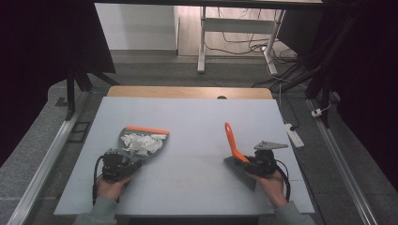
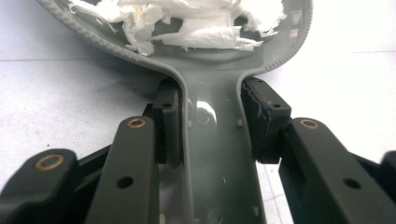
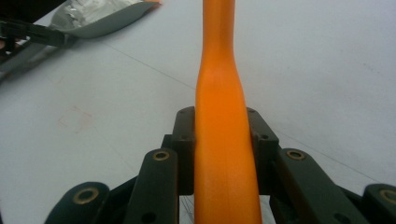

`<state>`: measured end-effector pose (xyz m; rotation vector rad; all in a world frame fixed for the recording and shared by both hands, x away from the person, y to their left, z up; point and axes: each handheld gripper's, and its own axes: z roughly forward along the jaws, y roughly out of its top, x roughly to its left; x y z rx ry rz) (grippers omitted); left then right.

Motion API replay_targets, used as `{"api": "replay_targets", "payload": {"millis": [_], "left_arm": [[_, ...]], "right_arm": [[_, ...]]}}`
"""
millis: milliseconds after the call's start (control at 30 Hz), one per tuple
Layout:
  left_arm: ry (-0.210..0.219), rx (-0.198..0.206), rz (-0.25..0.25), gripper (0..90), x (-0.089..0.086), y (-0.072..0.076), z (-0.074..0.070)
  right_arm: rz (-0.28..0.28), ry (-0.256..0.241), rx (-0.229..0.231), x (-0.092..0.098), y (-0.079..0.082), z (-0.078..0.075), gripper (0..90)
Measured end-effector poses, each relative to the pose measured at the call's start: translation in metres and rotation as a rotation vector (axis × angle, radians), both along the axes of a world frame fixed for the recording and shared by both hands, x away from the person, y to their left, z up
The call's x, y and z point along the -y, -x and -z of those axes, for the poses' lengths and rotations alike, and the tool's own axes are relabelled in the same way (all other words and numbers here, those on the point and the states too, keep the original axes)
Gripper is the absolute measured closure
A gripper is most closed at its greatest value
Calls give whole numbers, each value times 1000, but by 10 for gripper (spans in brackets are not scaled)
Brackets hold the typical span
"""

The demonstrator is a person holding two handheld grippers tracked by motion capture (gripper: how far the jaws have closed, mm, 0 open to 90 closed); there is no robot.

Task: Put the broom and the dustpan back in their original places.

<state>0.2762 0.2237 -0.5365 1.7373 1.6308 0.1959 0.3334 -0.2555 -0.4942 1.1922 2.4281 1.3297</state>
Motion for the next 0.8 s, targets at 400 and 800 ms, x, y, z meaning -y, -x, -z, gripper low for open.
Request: {"api": "replay_targets", "payload": {"millis": [400, 800], "left_arm": [[-44, 37, 13, 358, -2, 6, -5], [-99, 98, 50, 331, -4, 12, -16]], "right_arm": [[46, 24, -33, 7, -16, 6, 696], [44, 84, -19, 13, -26, 8, 640]]}}
